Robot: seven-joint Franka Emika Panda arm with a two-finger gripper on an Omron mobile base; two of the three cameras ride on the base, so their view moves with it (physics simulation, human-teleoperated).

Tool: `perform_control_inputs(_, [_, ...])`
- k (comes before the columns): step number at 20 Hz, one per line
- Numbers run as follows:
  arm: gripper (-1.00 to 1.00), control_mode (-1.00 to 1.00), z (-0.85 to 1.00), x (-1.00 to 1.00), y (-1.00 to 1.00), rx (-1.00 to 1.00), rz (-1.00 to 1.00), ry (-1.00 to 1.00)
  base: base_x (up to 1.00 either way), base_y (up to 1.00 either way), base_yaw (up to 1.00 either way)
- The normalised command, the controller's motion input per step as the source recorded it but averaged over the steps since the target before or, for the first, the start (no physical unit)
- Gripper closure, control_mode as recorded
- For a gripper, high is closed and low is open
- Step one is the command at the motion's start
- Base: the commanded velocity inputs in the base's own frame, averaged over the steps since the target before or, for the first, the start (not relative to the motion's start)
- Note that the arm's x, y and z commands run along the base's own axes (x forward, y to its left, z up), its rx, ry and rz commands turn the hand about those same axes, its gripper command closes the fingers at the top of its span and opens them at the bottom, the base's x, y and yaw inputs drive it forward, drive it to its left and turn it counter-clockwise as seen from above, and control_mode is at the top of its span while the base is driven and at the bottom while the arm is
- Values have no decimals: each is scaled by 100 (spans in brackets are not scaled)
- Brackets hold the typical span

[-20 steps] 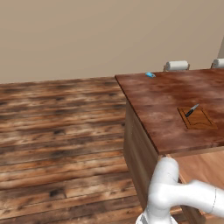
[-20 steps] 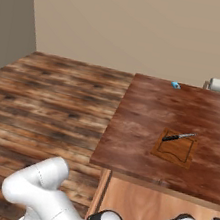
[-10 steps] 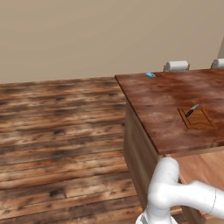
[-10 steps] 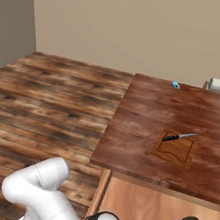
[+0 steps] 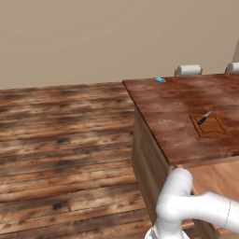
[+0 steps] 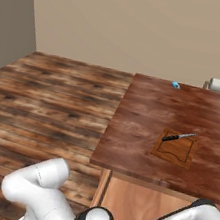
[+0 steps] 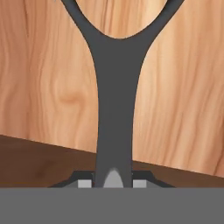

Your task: Open the drawer on the right and place the cutting tools on the cutting board.

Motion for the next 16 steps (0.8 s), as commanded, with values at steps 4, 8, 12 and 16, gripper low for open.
perform_control_inputs(4, [100,-100,86,0,40,2,0,-4,0,0,0])
perform_control_inputs(8, [100,-100,82,-6,50,0,0,-2,0,0,0])
perform_control_inputs(12, [100,-100,67,-30,89,0,-3,-3,0,0,0])
perform_control_inputs(16, [100,-100,64,-34,100,0,-4,-5,0,0,0])
